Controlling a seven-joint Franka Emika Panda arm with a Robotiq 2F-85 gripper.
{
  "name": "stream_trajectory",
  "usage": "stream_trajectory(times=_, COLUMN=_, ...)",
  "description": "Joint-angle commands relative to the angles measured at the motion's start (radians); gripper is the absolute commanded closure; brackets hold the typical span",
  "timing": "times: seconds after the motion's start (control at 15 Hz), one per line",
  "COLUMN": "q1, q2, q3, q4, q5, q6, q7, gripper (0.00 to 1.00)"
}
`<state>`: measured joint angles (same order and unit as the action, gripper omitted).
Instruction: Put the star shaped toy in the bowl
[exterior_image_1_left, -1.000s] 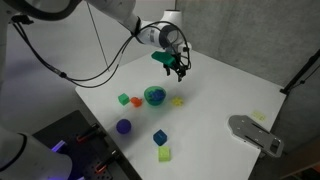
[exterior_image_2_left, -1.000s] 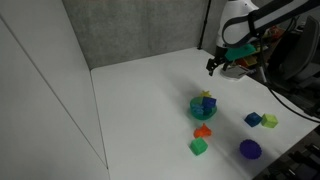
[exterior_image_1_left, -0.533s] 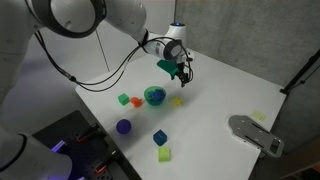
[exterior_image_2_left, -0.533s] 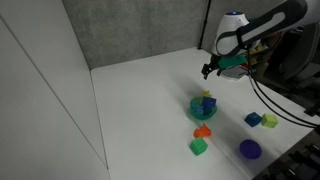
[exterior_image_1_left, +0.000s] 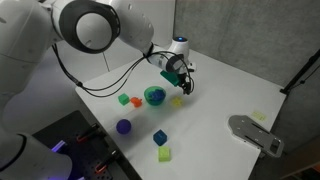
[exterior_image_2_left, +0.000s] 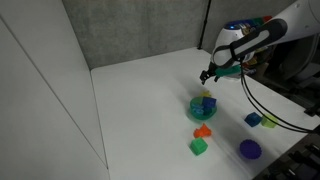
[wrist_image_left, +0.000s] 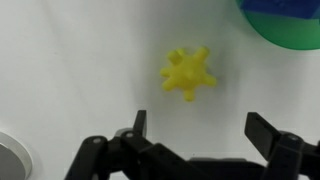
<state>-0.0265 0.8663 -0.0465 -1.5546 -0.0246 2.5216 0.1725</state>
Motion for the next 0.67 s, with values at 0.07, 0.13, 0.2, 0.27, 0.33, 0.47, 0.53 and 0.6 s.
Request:
stream_trajectory(times=0.07, q1=-0.019, q2=0.072, q3=0.004, q4=0.053, q5=0.028, q6=0.013, q7=-0.032, gripper=0.0)
stream_trajectory(times=0.13, q1=-0.022, q2=0.082, q3=0.006, q4=0.053, q5=0.031, q6=0.012, q7=-0.034, gripper=0.0)
stream_trajectory(times=0.2, q1=-0.025, q2=0.091, q3=0.008, q4=0.054, q5=0.035, q6=0.008, q7=-0.037, gripper=0.0)
stream_trajectory(times=0.27, q1=-0.024, q2=0.1, q3=0.007, q4=0.054, q5=0.035, q6=0.006, q7=-0.037, gripper=0.0)
stream_trajectory(times=0.33, q1=-0.025, q2=0.106, q3=0.007, q4=0.055, q5=0.038, q6=0.006, q7=-0.039, gripper=0.0)
stream_trajectory(times=0.47, q1=-0.024, q2=0.117, q3=0.006, q4=0.056, q5=0.037, q6=0.006, q7=-0.039, gripper=0.15)
stream_trajectory(times=0.53, q1=-0.024, q2=0.121, q3=0.005, q4=0.057, q5=0.036, q6=0.01, q7=-0.041, gripper=0.27)
stream_trajectory(times=0.6, q1=-0.024, q2=0.125, q3=0.005, q4=0.058, q5=0.035, q6=0.011, q7=-0.041, gripper=0.36)
